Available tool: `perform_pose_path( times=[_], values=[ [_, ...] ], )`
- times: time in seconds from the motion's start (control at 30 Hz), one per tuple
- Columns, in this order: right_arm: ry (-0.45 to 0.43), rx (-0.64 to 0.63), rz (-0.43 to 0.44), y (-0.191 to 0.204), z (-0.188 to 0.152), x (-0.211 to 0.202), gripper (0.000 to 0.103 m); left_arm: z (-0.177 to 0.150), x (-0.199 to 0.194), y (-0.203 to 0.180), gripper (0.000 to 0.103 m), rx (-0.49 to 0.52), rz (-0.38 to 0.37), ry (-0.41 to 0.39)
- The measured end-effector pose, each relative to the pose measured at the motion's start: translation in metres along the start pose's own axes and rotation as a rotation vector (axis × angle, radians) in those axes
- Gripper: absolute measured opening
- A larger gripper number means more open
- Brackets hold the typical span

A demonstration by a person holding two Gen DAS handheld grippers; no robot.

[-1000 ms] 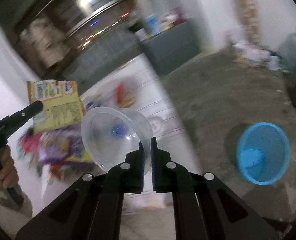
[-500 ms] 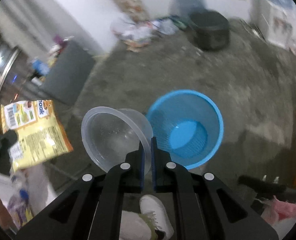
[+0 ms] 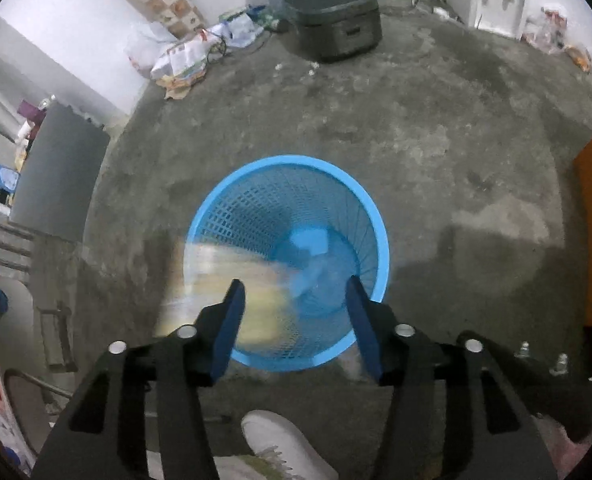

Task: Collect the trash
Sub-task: 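Carry packet and bowl to the blue wastebasket and release both, then move both tools back toward the table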

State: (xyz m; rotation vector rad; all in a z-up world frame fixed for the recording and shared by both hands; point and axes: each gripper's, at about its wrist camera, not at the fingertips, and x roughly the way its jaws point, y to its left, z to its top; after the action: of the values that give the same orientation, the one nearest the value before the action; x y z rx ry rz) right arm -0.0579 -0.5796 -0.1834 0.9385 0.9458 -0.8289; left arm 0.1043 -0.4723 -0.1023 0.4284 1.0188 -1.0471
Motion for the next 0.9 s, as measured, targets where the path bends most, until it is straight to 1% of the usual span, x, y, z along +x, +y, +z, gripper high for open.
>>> perform_pose_path(
  times=[0.07, 0.17, 0.23, 0.27, 0.33, 0.4, 0.5, 0.57, 0.63, 0.7, 0.77, 0.9],
  values=[
    [-0.038, -0.028, -0.015, 0.008, -0.004, -0.017, 0.055, 0.001, -0.017, 0.002, 0.055, 0.001, -0.001, -0.034],
    [-0.137, -0.093, -0.04, 0.031, -0.013, -0.058, 0.067, 0.0, -0.055, 0.006, 0.056, -0.015, -0.029, -0.104],
    [-0.209, -0.149, -0.061, 0.047, -0.021, -0.086, 0.079, -0.001, -0.086, 0.009, 0.061, -0.016, -0.036, -0.156],
    [-0.237, -0.171, -0.068, 0.052, -0.022, -0.097, 0.082, -0.004, -0.1, 0.011, 0.062, -0.018, -0.043, -0.178],
    [-0.31, -0.233, -0.086, 0.073, -0.032, -0.128, 0.092, -0.012, -0.134, 0.016, 0.065, -0.027, -0.062, -0.221],
    [-0.364, -0.271, -0.097, 0.088, -0.041, -0.153, 0.096, -0.023, -0.167, 0.021, 0.068, -0.043, -0.076, -0.26],
    [-0.427, -0.329, -0.094, 0.109, -0.056, -0.187, 0.097, -0.04, -0.205, 0.032, 0.071, -0.073, -0.084, -0.306],
    [-0.444, -0.355, -0.109, 0.122, -0.065, -0.203, 0.097, -0.054, -0.234, 0.042, 0.072, -0.097, -0.079, -0.345],
    [-0.467, -0.392, -0.139, 0.138, -0.076, -0.217, 0.097, -0.068, -0.263, 0.05, 0.076, -0.111, -0.054, -0.386],
    [-0.483, -0.449, -0.135, 0.152, -0.088, -0.229, 0.097, -0.08, -0.286, 0.059, 0.079, -0.127, -0.034, -0.422],
    [-0.497, -0.508, -0.118, 0.167, -0.098, -0.239, 0.097, -0.095, -0.314, 0.069, 0.083, -0.159, -0.014, -0.462],
    [-0.575, -0.608, -0.032, 0.193, -0.123, -0.265, 0.097, -0.127, -0.366, 0.092, 0.084, -0.22, 0.047, -0.547]
  ],
)
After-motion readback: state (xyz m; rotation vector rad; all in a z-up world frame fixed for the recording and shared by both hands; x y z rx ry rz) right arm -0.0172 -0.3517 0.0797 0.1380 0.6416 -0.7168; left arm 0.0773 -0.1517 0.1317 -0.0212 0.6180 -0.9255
